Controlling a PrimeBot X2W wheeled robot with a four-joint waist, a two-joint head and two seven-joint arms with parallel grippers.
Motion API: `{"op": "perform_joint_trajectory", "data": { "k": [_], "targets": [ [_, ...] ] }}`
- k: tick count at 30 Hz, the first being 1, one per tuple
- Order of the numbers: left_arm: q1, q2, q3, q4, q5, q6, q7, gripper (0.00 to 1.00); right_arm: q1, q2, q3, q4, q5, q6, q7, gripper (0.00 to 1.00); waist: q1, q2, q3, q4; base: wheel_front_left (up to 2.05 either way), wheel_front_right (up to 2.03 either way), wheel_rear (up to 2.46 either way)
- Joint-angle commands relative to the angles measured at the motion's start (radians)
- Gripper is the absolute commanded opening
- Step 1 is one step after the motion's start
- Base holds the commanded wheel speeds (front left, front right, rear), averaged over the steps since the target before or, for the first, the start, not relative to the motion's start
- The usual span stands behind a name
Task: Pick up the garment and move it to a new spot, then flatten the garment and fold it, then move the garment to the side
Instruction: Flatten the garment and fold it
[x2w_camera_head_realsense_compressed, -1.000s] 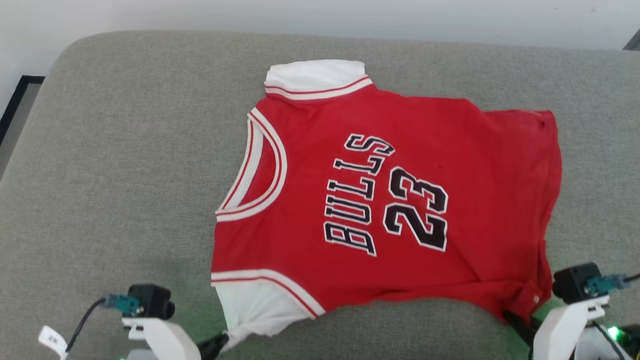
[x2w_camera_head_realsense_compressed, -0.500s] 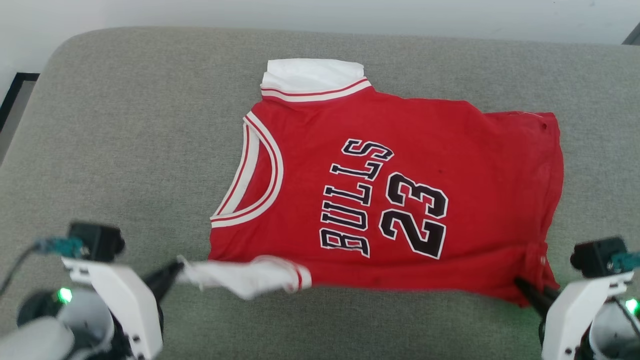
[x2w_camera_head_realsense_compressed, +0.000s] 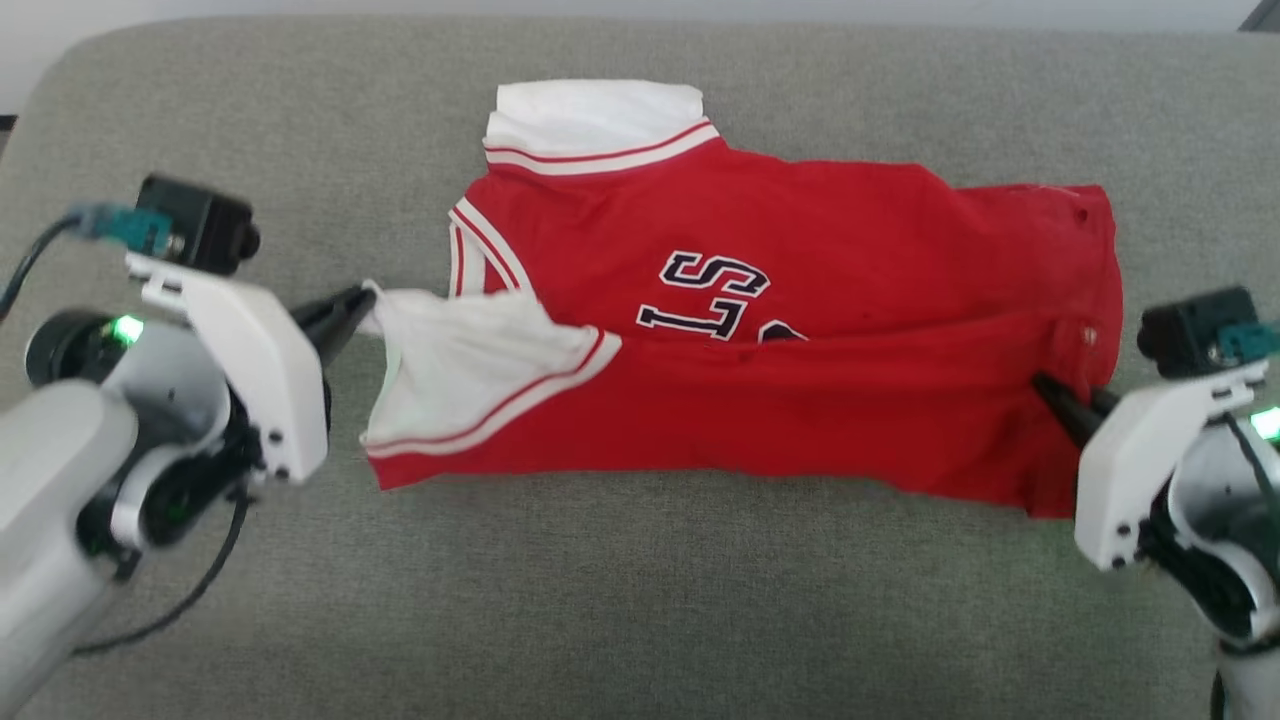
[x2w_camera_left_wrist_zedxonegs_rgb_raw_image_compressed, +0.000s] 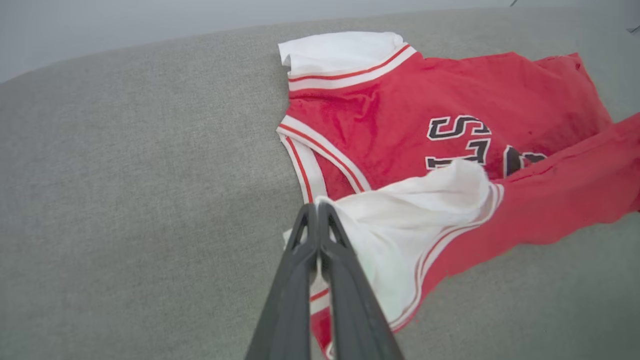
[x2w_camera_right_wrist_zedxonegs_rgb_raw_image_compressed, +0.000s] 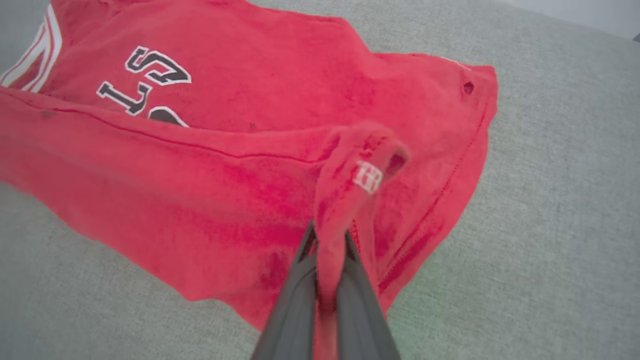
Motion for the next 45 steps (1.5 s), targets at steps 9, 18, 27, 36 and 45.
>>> {"op": "perform_joint_trajectory", "data": {
  "k": [9,18,27,36,45],
  "targets": [
    [-0.153,-0.192,-0.039,0.371,0.005,-0.167,0.046,0.0,-0.184,-0.012,0.062,0.227,-0.017,0.0,-0.064,0.0,0.0,-0.0001,0.074,-0.017,0.0,0.0,0.0],
    [-0.207,-0.31,-0.079,0.638,0.003,-0.265,0.078,0.0,-0.265,0.017,0.11,0.401,-0.017,0.0,-0.079,0.0,0.0,-0.0001,0.099,-0.026,0.0,0.0,0.0],
    [-0.252,-0.32,-0.07,0.75,0.006,-0.3,0.06,1.0,-0.295,0.014,0.094,0.398,-0.006,0.0,-0.111,1.0,0.0,-0.0001,0.087,-0.034,0.0,0.0,0.0],
    [-0.175,-0.199,-0.049,0.559,-0.008,-0.209,0.058,1.0,-0.193,0.052,-0.016,0.198,-0.038,0.0,-0.215,1.0,0.0,-0.0001,0.06,-0.036,0.0,0.0,0.0],
    [0.025,-0.047,-0.041,0.178,-0.086,0.013,0.112,1.0,-0.052,0.184,-0.155,0.01,-0.109,0.0,-0.33,1.0,0.0,-0.0001,0.058,-0.061,0.0,0.0,0.0]
  ]
}}
